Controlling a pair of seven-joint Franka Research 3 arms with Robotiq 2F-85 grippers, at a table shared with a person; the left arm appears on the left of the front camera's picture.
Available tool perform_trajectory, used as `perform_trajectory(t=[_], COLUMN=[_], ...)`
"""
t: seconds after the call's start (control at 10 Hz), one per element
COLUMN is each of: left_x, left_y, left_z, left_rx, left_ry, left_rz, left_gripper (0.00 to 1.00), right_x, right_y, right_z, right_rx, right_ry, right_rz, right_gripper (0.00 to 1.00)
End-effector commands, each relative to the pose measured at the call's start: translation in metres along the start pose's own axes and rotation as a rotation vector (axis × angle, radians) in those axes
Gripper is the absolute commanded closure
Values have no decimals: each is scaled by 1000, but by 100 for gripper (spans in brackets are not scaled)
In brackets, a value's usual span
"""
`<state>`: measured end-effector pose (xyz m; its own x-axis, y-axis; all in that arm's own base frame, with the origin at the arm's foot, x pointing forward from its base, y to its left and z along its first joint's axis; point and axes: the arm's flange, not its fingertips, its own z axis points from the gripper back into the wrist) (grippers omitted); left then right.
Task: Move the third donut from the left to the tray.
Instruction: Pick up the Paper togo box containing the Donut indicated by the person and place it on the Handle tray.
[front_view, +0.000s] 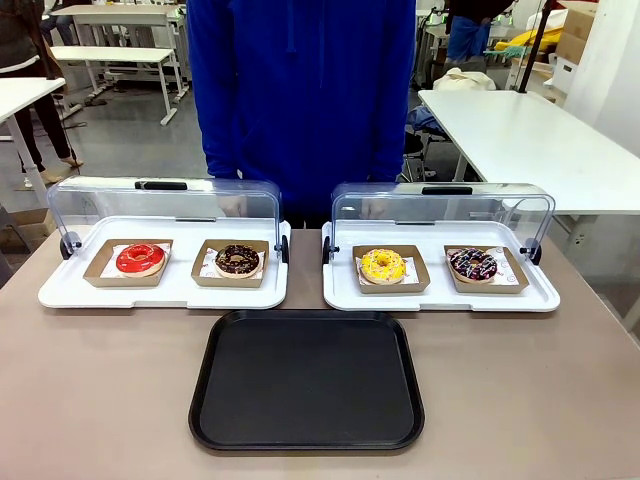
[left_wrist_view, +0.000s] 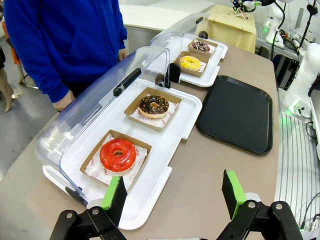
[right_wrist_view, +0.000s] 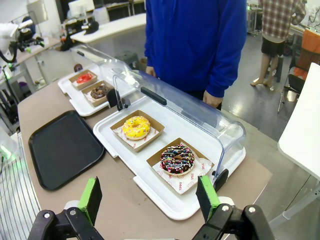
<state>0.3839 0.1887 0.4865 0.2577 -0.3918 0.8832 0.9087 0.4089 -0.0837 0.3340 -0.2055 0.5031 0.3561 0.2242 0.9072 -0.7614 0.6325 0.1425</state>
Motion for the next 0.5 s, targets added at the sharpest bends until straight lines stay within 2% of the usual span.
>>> perform_trajectory(t=[0.0, 0.4], left_x=[2, 2], left_y=[0, 0], left_z=[1, 1], left_rx=[-7, -7], left_ry=[-10, -10], left_rz=[-12, -12], left_gripper=[0, 0], right_x=[4, 4], right_y=[-3, -3], right_z=[0, 0], right_rx=[2, 2], right_ry=[-23, -23], right_rz=[26, 26], right_gripper=[0, 0])
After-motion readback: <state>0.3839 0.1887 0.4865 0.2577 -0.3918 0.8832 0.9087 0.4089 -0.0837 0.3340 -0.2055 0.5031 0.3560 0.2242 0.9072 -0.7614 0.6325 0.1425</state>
